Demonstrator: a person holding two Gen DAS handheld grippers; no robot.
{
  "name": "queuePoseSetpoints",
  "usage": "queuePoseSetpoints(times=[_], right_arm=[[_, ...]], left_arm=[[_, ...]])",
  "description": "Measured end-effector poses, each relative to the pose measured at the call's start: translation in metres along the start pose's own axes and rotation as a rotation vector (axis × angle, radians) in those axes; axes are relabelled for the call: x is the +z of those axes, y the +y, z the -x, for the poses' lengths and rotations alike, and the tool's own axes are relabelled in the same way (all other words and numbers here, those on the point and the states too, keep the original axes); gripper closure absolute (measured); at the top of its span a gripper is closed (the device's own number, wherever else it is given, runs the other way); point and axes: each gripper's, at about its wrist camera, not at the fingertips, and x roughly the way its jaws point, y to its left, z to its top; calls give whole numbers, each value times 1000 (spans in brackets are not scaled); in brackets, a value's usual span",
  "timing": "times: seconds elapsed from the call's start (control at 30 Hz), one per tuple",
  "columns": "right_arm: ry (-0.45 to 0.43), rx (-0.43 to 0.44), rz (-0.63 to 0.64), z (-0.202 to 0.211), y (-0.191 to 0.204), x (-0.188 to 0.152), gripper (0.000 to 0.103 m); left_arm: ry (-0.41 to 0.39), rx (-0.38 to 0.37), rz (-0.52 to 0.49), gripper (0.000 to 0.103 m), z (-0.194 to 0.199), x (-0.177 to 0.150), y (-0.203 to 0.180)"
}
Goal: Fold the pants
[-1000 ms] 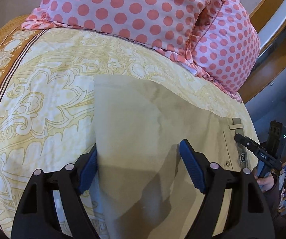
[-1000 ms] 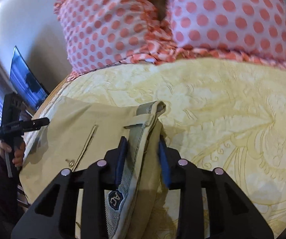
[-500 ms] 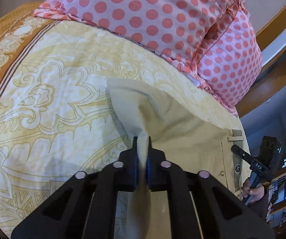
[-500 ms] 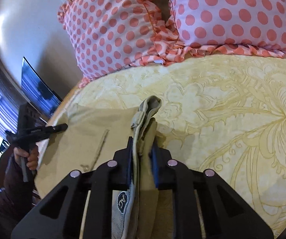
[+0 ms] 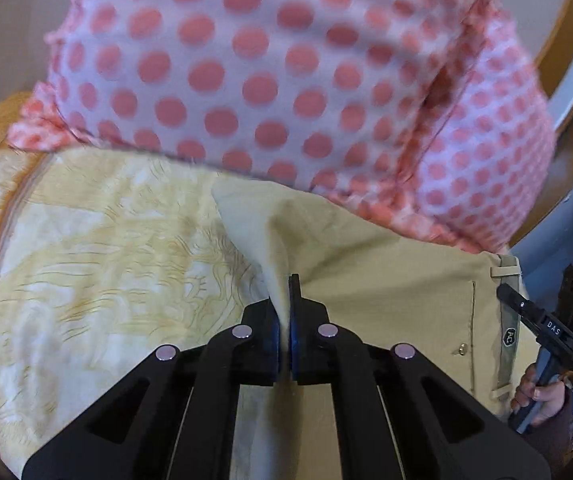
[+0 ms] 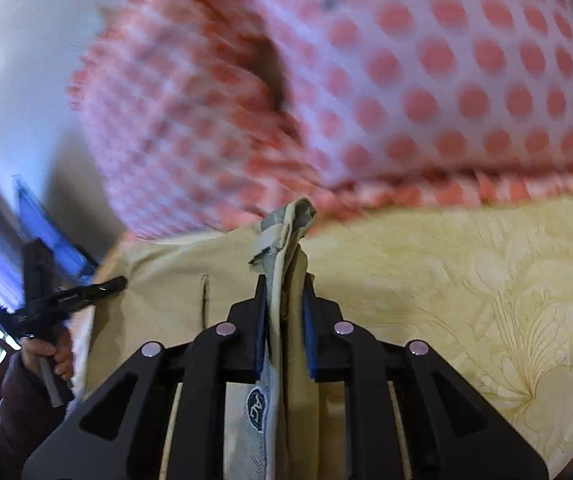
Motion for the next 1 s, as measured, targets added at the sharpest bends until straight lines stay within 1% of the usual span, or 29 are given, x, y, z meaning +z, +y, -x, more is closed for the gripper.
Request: queuePoseSetpoints(times=[0.03, 0.07, 0.13, 0.2, 0.23, 0.27, 0.3, 0.33, 0.37, 0.4, 0.43, 0.47, 0.5, 0.57, 0.6, 0.63, 0.67, 0.7, 0.73, 0.77, 0.8, 0.83, 0.87, 0.9, 0.93, 0.97, 1.0], right_arm=[[36, -30, -17, -10, -5, -3, 88], [57, -53, -28, -18, -9, -8, 85], [58, -77, -24, -20, -9, -9, 78], [69, -111, -30, -16, -8, -7, 59], [65, -124, -31, -12, -7, -7, 53], [44, -136, -29, -1, -5, -8, 42], [13, -124, -25, 12, -2, -11, 34], [-18, -92, -21, 25, 2, -15, 31], [-45, -16, -22, 42, 10, -23, 25], [-48, 41, -30, 52, 12, -30, 21], [-44, 94, -38, 57, 15, -36, 20], [-27, 175, -51, 61, 21, -46, 19], [-10, 219, -63, 62, 24, -53, 19], [33, 318, -114, 58, 25, -68, 19], [49, 339, -140, 54, 24, -72, 19], [69, 356, -177, 48, 22, -76, 19], [96, 343, -227, 40, 13, -82, 19], [100, 311, -257, 37, 8, -86, 20], [86, 300, -304, 36, -2, -91, 26], [64, 314, -340, 37, -9, -94, 34], [57, 310, -362, 39, -12, -96, 39], [58, 305, -371, 40, -13, -98, 39], [50, 277, -356, 44, -9, -99, 39], [37, 234, -322, 51, -1, -100, 33], [12, 175, -246, 62, 15, -103, 27], [-14, 129, -176, 72, 29, -108, 9], [-42, 69, -117, 82, 40, -113, 2]], left_arm=[[32, 25, 6, 100, -12, -2, 1], [45, 38, 8, 97, -20, -5, 3], [23, 41, 6, 95, -20, -9, 4], [18, 34, 23, 92, -13, -9, 6], [7, 40, 33, 92, -3, -10, 8], [-4, 47, 36, 92, 4, -12, 10], [-33, 58, 24, 92, 19, -15, 8], [-56, 60, 7, 91, 31, -20, 5], [-76, 50, -8, 81, 44, -26, 0], [-96, 14, -19, 56, 59, -34, -7], [-112, -20, -20, 38, 70, -43, -13], [-124, -49, -19, 18, 79, -53, -19], [-126, -86, -32, 18, 87, -65, -29], [-85, -139, -63, 18, 88, -79, -43], [-56, -169, -69, 18, 82, -85, -51], [-21, -183, -64, 18, 74, -89, -53], [2, -179, -57, 18, 68, -91, -52], [40, -159, -35, 18, 56, -92, -49], [62, -150, -15, 19, 48, -94, -45], [37, -159, -13, 19, 48, -95, -43], [31, -125, -23, 19, 48, -95, -44], [31, -105, -34, 19, 47, -95, -46], [24, -91, -40, 19, 49, -95, -48], [11, -67, -45, 19, 55, -98, -51], [-3, -56, -54, 19, 63, -104, -54], [-15, -48, -65, 19, 70, -109, -56], [-42, -16, -92, 16, 81, -119, -60]])
